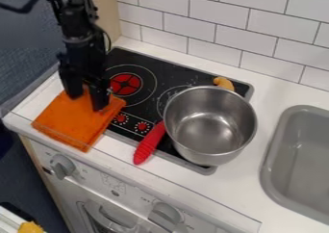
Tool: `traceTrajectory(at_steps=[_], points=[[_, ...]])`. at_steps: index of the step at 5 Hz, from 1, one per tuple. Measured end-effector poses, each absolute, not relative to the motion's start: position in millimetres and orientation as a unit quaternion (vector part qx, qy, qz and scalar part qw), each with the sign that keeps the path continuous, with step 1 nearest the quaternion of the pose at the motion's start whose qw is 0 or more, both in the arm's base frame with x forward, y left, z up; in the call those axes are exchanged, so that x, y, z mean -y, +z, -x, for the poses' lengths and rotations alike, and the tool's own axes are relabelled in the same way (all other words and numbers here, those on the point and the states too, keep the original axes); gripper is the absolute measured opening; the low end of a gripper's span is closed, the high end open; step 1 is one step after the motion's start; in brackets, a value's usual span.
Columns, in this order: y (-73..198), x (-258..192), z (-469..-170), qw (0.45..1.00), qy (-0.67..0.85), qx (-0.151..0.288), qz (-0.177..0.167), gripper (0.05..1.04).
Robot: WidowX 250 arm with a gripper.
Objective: Moved the orange cloth to the bottom left burner
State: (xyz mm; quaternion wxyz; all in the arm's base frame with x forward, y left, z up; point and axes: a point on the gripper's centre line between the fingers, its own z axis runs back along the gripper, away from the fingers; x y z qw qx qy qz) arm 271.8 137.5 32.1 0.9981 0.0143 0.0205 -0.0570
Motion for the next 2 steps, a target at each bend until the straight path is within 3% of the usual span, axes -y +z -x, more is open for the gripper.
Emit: traceTrajectory(at_steps=[1, 2], points=[[57.2, -135.9, -269.0, 0.999, -0.036, 0.015, -0.031, 1.001], [66.0, -136.9, -265.2, 0.999, -0.023, 0.019, -0.043, 1.001]])
